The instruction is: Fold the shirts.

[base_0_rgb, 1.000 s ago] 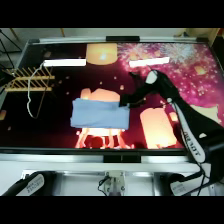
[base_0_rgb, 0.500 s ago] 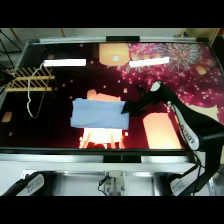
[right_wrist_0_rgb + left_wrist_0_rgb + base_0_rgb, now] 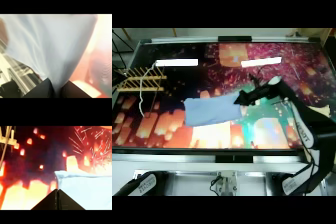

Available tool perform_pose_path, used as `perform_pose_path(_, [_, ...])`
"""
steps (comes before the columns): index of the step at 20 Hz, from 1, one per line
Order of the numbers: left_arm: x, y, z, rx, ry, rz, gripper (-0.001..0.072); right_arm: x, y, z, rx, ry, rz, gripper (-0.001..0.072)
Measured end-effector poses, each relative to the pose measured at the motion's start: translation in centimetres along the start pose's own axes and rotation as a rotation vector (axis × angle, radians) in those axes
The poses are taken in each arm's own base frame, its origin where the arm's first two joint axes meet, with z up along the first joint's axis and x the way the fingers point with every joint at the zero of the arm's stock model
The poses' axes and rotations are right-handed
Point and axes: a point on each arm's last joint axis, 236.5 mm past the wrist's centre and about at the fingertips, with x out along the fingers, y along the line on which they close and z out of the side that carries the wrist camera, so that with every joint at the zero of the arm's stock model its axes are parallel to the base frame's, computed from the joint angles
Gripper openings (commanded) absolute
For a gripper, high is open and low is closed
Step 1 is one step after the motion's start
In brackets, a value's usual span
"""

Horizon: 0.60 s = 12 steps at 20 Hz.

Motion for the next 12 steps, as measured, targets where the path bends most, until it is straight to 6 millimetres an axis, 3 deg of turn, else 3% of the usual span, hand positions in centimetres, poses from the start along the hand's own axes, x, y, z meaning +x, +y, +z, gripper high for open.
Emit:
perform_pose_path(3, [0.0, 0.0, 0.2, 0.002, -0.008, 0.001, 0.0031, -9.8, 1.2, 2.4, -0.017, -0.148, -0.046, 0.0075])
perform_pose_path(5, [0.0, 0.0, 0.3, 0.003, -0.014, 0.002, 0.0031, -17.0, 0.8, 2.6, 0.006, -0.257, -0.118, 0.0075])
perform_pose_path(9, [0.0, 0.1, 0.5, 0.003, -0.020, 0.003, 0.0031, -29.6, -2.3, -0.2, 0.125, -0.456, -0.316, 0.0075])
perform_pose_path(12, [0.0, 0.1, 0.5, 0.003, -0.022, 0.003, 0.0031, -36.1, -4.7, -3.4, 0.231, -0.564, -0.425, 0.0076])
